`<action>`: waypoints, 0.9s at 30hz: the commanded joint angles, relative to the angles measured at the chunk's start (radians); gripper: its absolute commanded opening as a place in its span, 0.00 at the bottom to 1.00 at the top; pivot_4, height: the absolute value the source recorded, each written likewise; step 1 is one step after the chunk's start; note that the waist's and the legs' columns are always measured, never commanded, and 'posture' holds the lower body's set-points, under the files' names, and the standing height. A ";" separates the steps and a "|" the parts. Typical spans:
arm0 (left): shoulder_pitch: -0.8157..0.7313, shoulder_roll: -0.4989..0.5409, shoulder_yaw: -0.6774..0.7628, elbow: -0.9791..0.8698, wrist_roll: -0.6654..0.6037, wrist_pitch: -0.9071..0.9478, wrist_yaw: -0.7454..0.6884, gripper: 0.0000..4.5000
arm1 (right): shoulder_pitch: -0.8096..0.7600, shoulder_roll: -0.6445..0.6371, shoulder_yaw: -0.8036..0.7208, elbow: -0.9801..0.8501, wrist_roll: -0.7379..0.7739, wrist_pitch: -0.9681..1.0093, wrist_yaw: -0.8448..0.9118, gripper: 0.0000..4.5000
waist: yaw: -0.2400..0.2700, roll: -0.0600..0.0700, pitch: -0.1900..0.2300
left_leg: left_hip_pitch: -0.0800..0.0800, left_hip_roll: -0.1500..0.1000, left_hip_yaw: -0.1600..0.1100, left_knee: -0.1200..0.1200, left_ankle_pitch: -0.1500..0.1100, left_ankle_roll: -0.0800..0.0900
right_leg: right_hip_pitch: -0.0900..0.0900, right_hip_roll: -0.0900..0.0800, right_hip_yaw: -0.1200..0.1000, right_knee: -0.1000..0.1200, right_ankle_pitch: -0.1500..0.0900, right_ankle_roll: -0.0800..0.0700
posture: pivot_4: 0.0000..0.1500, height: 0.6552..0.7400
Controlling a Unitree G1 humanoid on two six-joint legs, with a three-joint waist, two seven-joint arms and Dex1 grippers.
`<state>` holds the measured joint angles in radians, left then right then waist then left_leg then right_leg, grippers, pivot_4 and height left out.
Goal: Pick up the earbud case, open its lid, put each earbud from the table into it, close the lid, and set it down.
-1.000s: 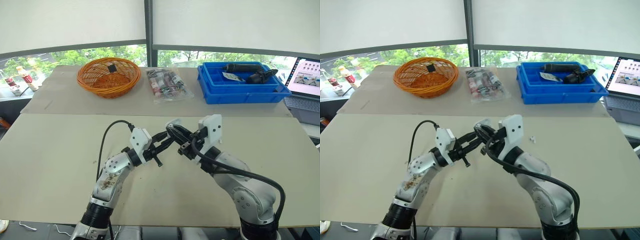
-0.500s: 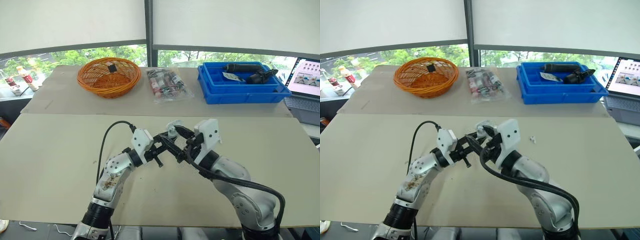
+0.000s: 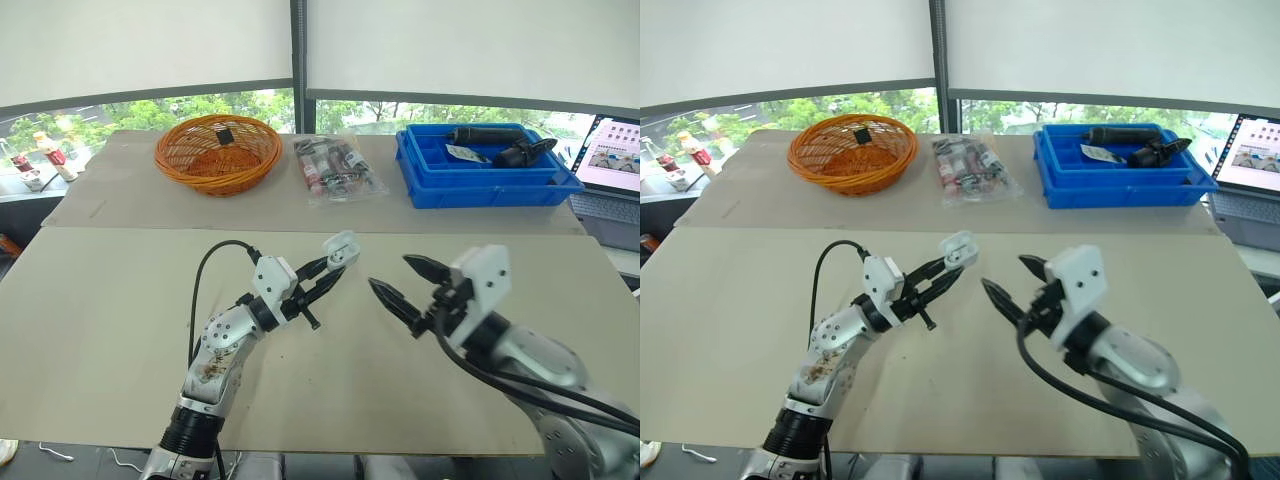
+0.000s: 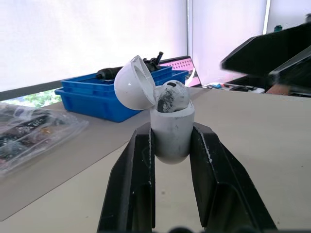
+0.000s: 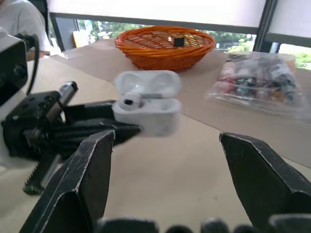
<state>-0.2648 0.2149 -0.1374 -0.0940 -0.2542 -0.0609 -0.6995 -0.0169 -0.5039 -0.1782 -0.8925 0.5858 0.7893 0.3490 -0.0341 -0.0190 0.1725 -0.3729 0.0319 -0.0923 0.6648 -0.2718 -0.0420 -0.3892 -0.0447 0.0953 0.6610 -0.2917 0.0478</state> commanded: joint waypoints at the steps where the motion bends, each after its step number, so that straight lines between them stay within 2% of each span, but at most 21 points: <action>1: 0.018 0.022 0.034 0.003 0.001 -0.058 -0.002 0.11 | 0.172 -0.091 -0.190 -0.023 -0.034 -0.091 0.111 0.85 | 0.004 0.000 0.000 | 0.000 0.000 0.000 0.000 0.000 0.000 | 0.000 0.000 0.000 -0.001 0.000 0.000 | 1.00 0.89; 5: 0.033 0.038 0.051 0.010 -0.002 -0.074 0.005 0.11 | 0.424 -0.100 -0.324 0.094 -0.142 -0.277 0.215 0.85 | 0.014 -0.001 0.000 | 0.001 0.000 0.000 0.000 0.000 0.000 | 0.001 0.000 0.000 0.000 0.000 0.000 | 1.00 0.89; 11: 0.053 0.049 0.056 0.019 0.000 -0.093 0.003 0.11 | 0.604 -0.029 -0.378 0.289 -0.230 -0.504 0.289 0.85 | 0.012 0.000 0.000 | 0.003 0.000 0.003 0.000 0.000 0.000 | 0.002 0.000 0.002 0.000 0.000 0.001 | 1.00 0.89; 16: 0.055 0.047 0.053 0.018 0.003 -0.094 0.009 0.11 | 0.610 0.001 -0.425 0.410 -0.225 -0.583 0.289 0.85 | 0.011 0.000 0.000 | 0.003 0.000 0.003 0.000 0.000 0.000 | 0.002 0.000 0.003 0.000 0.000 0.001 | 1.00 0.89; 17: 0.055 0.047 0.052 0.018 0.003 -0.093 0.009 0.11 | 0.608 0.000 -0.427 0.420 -0.222 -0.589 0.293 0.96 | 0.013 0.000 0.000 | 0.003 0.000 0.004 0.000 0.000 0.000 | 0.002 0.000 0.003 0.000 0.000 0.001 | 1.00 0.89; 18: 0.055 0.047 0.052 0.017 0.003 -0.092 0.009 0.11 | 0.604 -0.001 -0.427 0.425 -0.210 -0.589 0.299 1.00 | 0.014 0.000 0.000 | 0.003 0.000 0.003 0.000 0.000 0.000 | 0.002 0.000 0.003 0.000 0.000 0.001 | 1.00 0.89; 20: 0.056 0.047 0.051 0.017 0.004 -0.091 0.010 0.11 | 0.585 -0.011 -0.416 0.419 -0.198 -0.582 0.305 1.00 | 0.013 0.000 0.000 | 0.003 0.000 0.003 -0.001 0.000 0.000 | 0.002 0.000 0.003 -0.001 0.000 0.001 | 1.00 0.89; 24: 0.053 0.046 0.047 0.019 0.007 -0.089 0.012 0.11 | 0.461 -0.042 -0.352 0.381 -0.201 -0.490 0.243 1.00 | 0.005 0.001 0.000 | 0.003 0.000 0.004 -0.001 0.000 0.000 | 0.002 0.000 0.003 0.000 0.000 0.000 | 1.00 0.89; 27: 0.057 0.038 0.042 0.015 0.013 -0.088 0.020 0.11 | 0.303 -0.065 -0.251 0.402 -0.230 -0.400 0.188 1.00 | 0.002 0.001 0.000 | 0.004 0.001 0.004 -0.001 0.000 0.000 | 0.002 0.001 0.003 0.000 0.000 0.000 | 1.00 0.89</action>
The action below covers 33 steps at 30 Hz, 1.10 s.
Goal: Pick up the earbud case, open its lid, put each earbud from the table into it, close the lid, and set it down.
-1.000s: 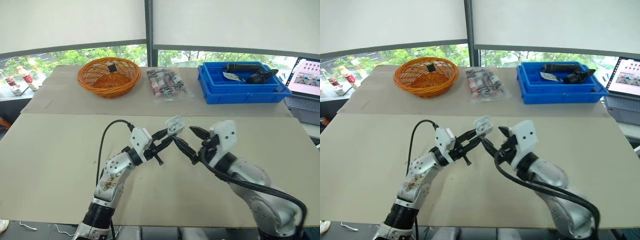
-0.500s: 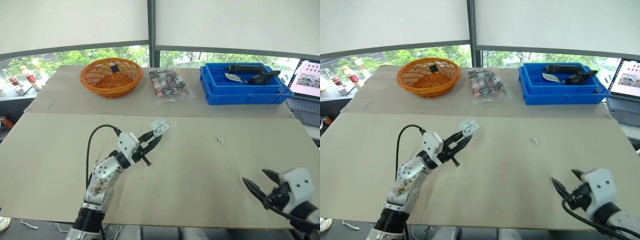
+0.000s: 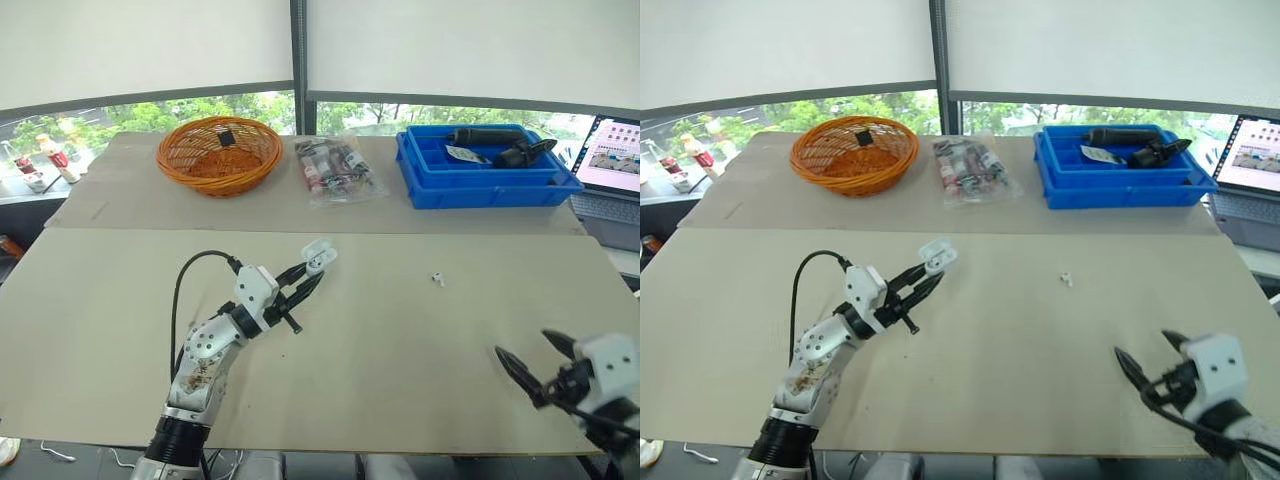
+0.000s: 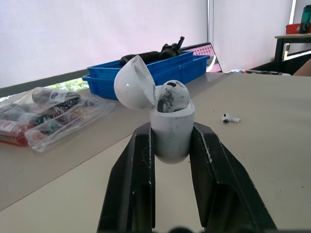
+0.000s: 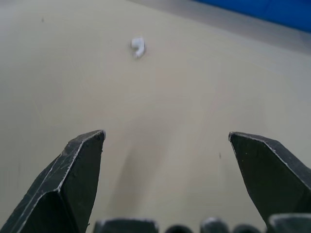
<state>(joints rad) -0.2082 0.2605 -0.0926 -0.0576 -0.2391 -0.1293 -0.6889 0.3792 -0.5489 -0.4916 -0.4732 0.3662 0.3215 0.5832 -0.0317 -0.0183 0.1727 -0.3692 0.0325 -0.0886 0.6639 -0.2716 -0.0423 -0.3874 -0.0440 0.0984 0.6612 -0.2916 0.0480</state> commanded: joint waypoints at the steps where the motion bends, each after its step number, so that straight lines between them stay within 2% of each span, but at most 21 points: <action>1: 0.004 -0.010 -0.006 -0.026 0.000 -0.019 0.011 0.11 | -0.151 -0.021 0.093 -0.001 -0.016 0.092 -0.065 1.00 | 0.000 0.000 0.000 | 0.000 0.000 0.000 0.000 0.000 0.000 | 0.000 0.000 0.000 0.000 0.000 0.000 | 1.00 0.89; 9: 0.021 -0.010 -0.018 -0.049 0.004 -0.011 0.017 0.11 | -0.543 -0.010 0.277 0.282 -0.094 0.167 -0.133 1.00 | 0.004 0.001 0.000 | -0.001 -0.001 0.000 0.000 0.000 0.000 | -0.001 -0.001 0.000 0.000 0.000 0.000 | 1.00 0.89; 15: 0.026 -0.010 -0.023 -0.055 0.004 -0.008 0.021 0.11 | -0.684 0.019 0.331 0.478 -0.127 0.135 -0.132 1.00 | 0.009 0.001 0.000 | -0.001 -0.001 0.000 0.000 0.000 0.000 | -0.001 -0.001 -0.001 0.000 0.000 0.000 | 1.00 0.89; 21: 0.032 -0.010 -0.031 -0.064 0.002 -0.005 0.019 0.11 | -0.739 0.060 0.353 0.630 -0.160 0.107 -0.151 1.00 | 0.008 0.001 0.000 | -0.001 0.000 0.000 0.000 0.000 0.000 | -0.001 -0.001 -0.001 0.001 0.000 0.000 | 1.00 0.89; 22: 0.031 -0.010 -0.032 -0.064 0.003 -0.005 0.018 0.11 | -0.741 0.063 0.352 0.643 -0.162 0.108 -0.154 0.88 | 0.007 0.001 0.000 | -0.001 0.000 0.000 0.000 0.000 0.000 | -0.001 -0.001 -0.001 0.001 0.000 0.000 | 1.00 0.89; 25: 0.026 -0.009 -0.032 -0.060 0.001 -0.005 0.016 0.11 | -0.733 0.074 0.345 0.643 -0.152 0.129 -0.161 0.67 | 0.007 0.001 0.000 | 0.000 -0.001 0.000 0.000 0.000 0.000 | -0.001 -0.001 0.000 0.001 0.000 0.000 | 1.00 0.89; 32: 0.030 -0.007 -0.034 -0.063 0.000 -0.005 0.014 0.11 | -0.693 0.083 0.346 0.563 -0.133 0.189 -0.174 0.12 | 0.004 0.002 0.000 | 0.000 0.000 0.000 0.000 0.000 0.000 | -0.001 -0.001 -0.001 0.002 0.000 0.000 | 1.00 0.89; 33: 0.033 -0.007 -0.034 -0.066 0.000 -0.004 0.014 0.11 | -0.675 0.080 0.353 0.527 -0.127 0.206 -0.166 0.08 | 0.004 0.002 0.000 | 0.000 0.000 0.000 0.000 0.000 0.000 | -0.001 -0.001 -0.001 0.002 0.000 0.000 | 1.00 0.89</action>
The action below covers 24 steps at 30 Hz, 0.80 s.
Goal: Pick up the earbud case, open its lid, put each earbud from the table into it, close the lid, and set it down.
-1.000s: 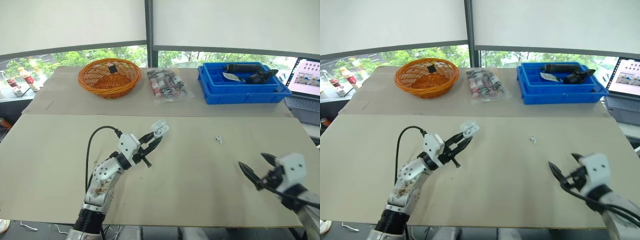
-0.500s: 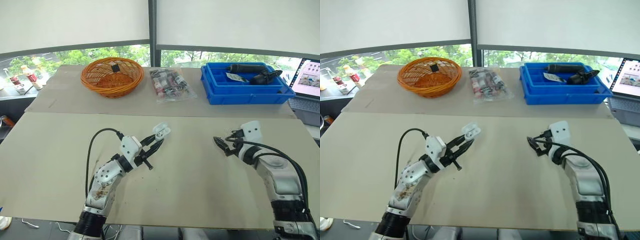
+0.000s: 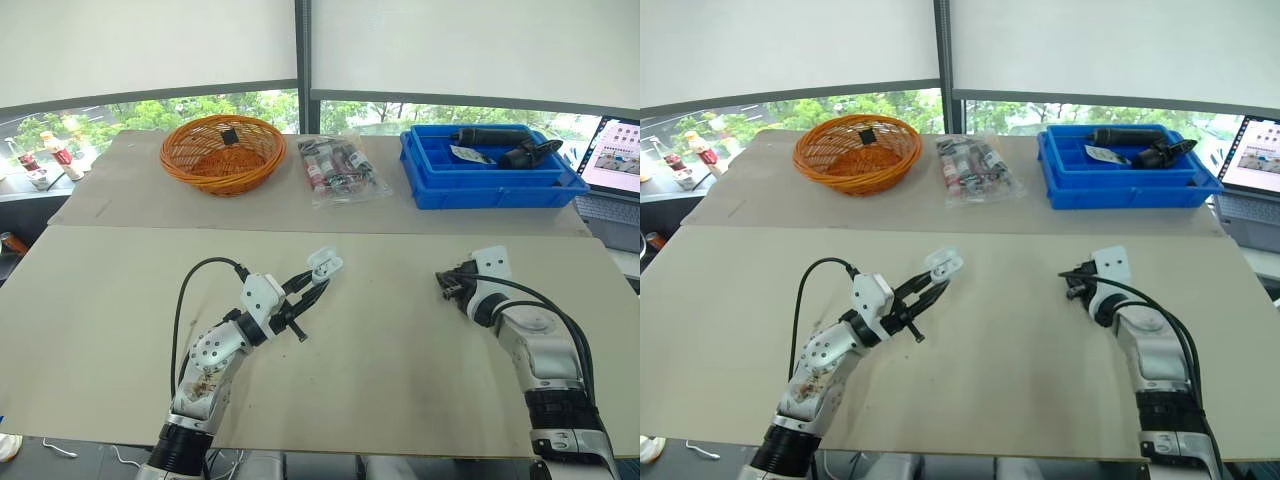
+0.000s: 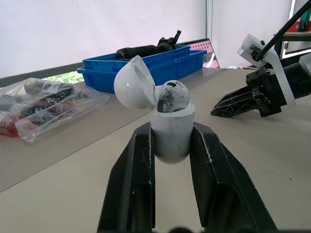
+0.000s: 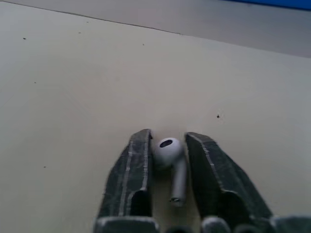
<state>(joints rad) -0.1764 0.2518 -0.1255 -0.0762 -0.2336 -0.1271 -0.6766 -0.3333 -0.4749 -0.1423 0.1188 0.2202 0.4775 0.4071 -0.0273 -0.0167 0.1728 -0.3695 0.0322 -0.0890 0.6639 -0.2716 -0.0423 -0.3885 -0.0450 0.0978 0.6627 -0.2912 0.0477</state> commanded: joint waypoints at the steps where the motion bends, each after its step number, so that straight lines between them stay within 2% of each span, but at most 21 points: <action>1: 0.003 0.002 -0.002 -0.050 -0.005 -0.005 0.002 0.11 | 0.057 0.002 0.011 -0.103 0.024 0.066 0.022 0.08 | -0.001 0.000 0.000 | 0.000 0.000 0.000 0.000 0.000 0.000 | 0.000 0.000 0.000 0.000 0.000 0.000 | 1.00 0.89; 7: 0.018 0.006 -0.003 -0.075 -0.005 0.003 0.007 0.11 | 0.147 -0.087 0.046 -0.320 0.059 0.117 0.149 0.08 | -0.004 0.000 0.000 | 0.000 0.000 0.000 0.000 0.000 0.000 | 0.000 0.000 0.000 0.000 0.000 0.000 | 1.00 0.89; 10: 0.042 0.013 -0.003 -0.106 -0.007 0.011 0.010 0.11 | 0.193 -0.185 0.059 -0.421 0.081 0.097 0.272 0.08 | -0.005 0.001 0.001 | 0.000 0.000 0.000 0.000 0.000 0.000 | 0.000 0.000 0.000 0.000 0.000 0.000 | 1.00 0.89; 16: 0.110 0.033 -0.006 -0.187 -0.013 0.051 0.018 0.11 | 0.338 -0.451 0.047 -0.531 0.082 -0.157 0.618 0.08 | -0.007 0.001 0.001 | 0.000 0.000 0.000 0.000 0.000 0.000 | 0.000 0.000 0.000 -0.002 0.000 0.001 | 1.00 0.89; 21: 0.145 0.049 -0.006 -0.239 -0.021 0.087 0.023 0.11 | 0.468 -0.558 0.014 -0.493 0.049 -0.427 0.794 0.08 | -0.006 0.000 0.001 | 0.000 0.000 0.000 0.000 0.000 0.000 | 0.001 0.000 0.000 -0.002 0.000 0.001 | 1.00 0.89; 24: 0.158 0.058 -0.005 -0.263 -0.027 0.104 0.021 0.11 | 0.535 -0.597 -0.004 -0.469 0.051 -0.492 0.861 0.08 | -0.003 0.000 0.001 | 0.000 0.000 0.000 0.000 0.000 0.000 | 0.001 0.000 0.000 -0.002 0.000 0.001 | 1.00 0.89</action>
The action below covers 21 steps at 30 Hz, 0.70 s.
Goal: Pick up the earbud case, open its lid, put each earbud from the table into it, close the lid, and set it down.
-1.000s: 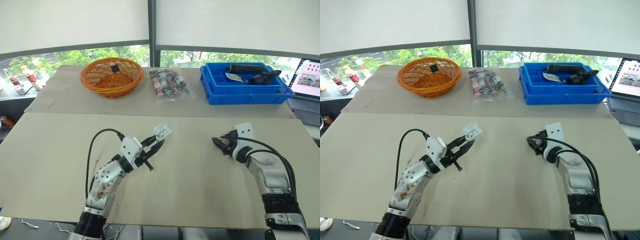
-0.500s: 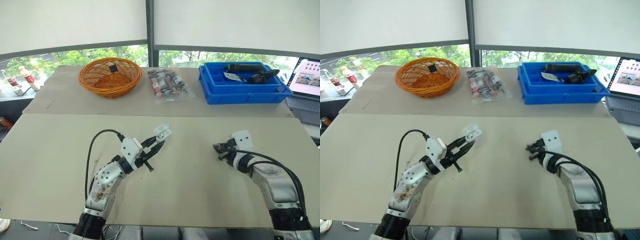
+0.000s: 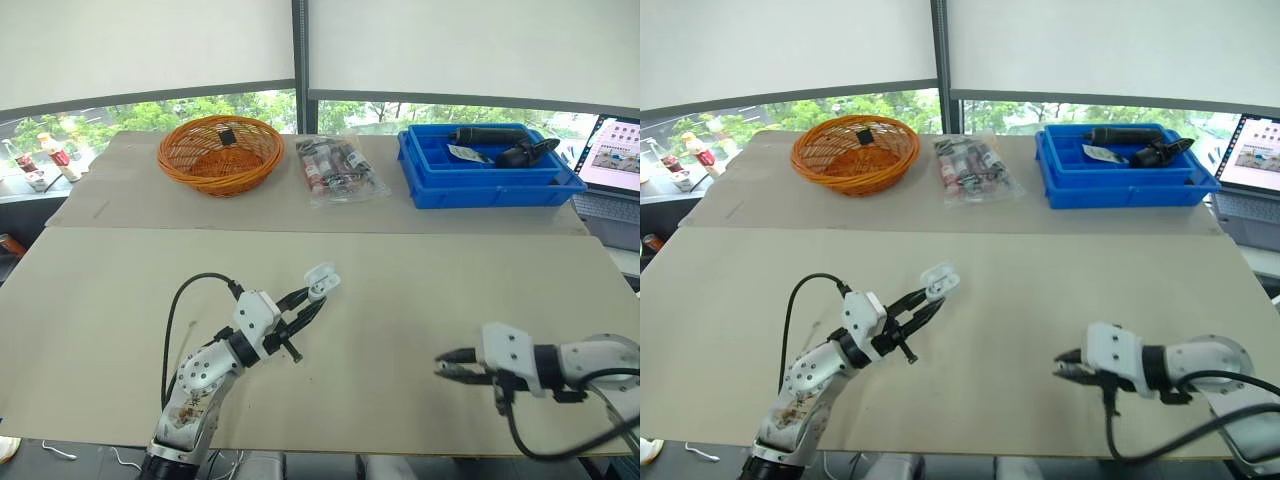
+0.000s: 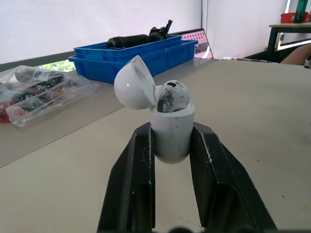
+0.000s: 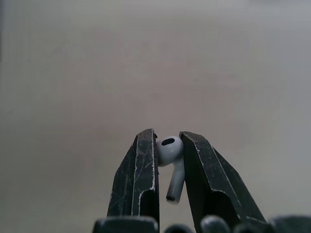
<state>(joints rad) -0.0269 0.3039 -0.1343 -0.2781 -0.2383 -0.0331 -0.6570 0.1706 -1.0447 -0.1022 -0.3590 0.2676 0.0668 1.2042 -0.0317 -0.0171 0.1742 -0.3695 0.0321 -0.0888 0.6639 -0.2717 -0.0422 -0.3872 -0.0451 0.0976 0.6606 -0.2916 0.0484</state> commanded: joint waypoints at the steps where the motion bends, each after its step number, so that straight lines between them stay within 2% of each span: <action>1: 0.014 0.010 0.003 -0.072 -0.025 0.015 0.000 0.11 | 0.048 -0.037 -0.050 0.015 0.003 -0.096 0.078 0.08 | 0.003 0.000 0.000 | 0.000 0.000 0.000 0.000 0.000 0.000 | 0.000 0.000 0.000 0.000 0.000 0.000 | 1.00 0.89; 8: 0.030 0.026 0.008 -0.109 -0.032 0.035 0.001 0.11 | 0.078 -0.076 -0.021 0.159 -0.073 -0.237 0.132 0.08 | 0.007 0.000 0.000 | 0.001 0.000 0.000 0.000 0.000 0.000 | 0.000 0.000 0.000 0.000 0.000 0.000 | 1.00 0.89; 21: 0.028 0.041 0.006 -0.121 -0.040 0.055 0.008 0.11 | -0.042 -0.077 0.068 0.233 -0.091 -0.198 0.150 0.08 | 0.015 0.000 0.000 | 0.001 0.000 0.000 0.000 0.000 0.000 | 0.001 0.000 0.000 0.000 0.000 0.000 | 1.00 0.89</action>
<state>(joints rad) 0.0088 0.3462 -0.1322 -0.3576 -0.2705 0.0265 -0.6548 0.1299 -1.1090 -0.0467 -0.1314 0.1802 -0.1428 1.3434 -0.0167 -0.0172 0.1743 -0.3684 0.0323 -0.0884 0.6640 -0.2716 -0.0423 -0.3865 -0.0450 0.0979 0.6608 -0.2914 0.0480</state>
